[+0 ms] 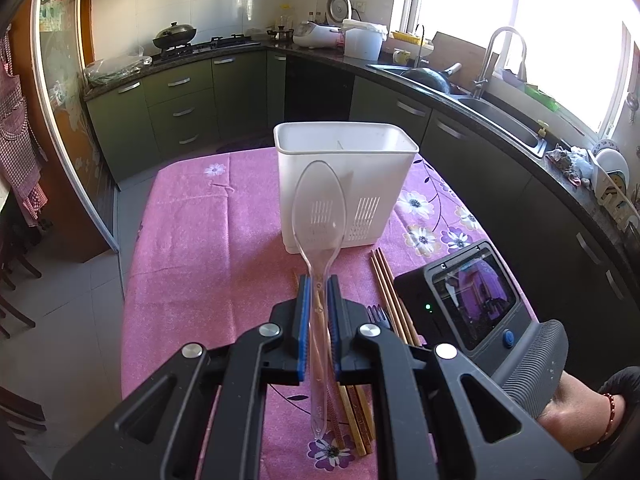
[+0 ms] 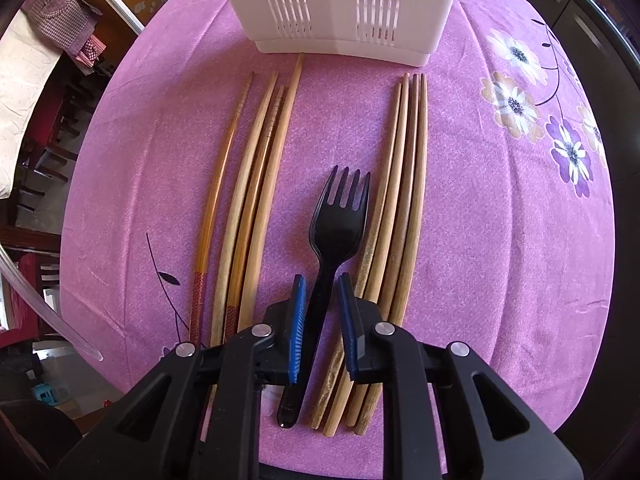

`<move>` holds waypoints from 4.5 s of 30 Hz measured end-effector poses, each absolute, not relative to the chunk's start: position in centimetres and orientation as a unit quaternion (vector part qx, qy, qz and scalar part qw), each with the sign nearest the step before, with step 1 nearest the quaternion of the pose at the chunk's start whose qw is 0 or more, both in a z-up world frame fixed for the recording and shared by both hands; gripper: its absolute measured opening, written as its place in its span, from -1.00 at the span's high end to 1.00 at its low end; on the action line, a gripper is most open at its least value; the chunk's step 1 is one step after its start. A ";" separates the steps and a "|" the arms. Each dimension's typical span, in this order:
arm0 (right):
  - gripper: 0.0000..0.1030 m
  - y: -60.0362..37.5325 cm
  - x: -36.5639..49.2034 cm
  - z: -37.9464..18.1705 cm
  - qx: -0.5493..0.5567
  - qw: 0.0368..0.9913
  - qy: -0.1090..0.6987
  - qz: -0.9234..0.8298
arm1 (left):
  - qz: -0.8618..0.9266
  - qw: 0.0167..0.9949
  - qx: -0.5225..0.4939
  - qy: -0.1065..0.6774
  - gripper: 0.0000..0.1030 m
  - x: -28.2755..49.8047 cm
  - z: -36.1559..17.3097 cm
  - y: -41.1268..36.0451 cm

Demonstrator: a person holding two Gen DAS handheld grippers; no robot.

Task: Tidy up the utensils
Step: 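Close the right gripper on the black fork while the left gripper lifts the spoon, then open the left gripper over the caddy dropping the spoon while the right lifts the fork, then lower the black fork into the white caddy and open the right gripper, then grasp one wooden chopstick with the left gripper and lift it upright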

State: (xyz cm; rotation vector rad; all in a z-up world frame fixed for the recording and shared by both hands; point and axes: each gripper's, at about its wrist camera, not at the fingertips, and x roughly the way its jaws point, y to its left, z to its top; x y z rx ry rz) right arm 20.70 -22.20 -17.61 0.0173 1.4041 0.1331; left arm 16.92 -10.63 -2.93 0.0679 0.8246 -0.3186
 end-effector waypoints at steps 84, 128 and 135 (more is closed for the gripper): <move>0.76 -29.1 25.9 -3.9 0.015 0.974 0.206 0.098 | -0.146 0.930 0.013 0.337 0.16 22.7 0.2 -9.5; 0.19 -37.4 21.3 -10.4 0.072 0.907 0.406 0.084 | -0.081 0.748 0.063 0.656 0.81 26.2 -17.7 -14.6; 0.19 -37.1 21.2 -10.5 0.069 0.905 0.411 0.088 | -0.073 0.749 0.076 0.654 0.85 25.8 -18.0 -15.9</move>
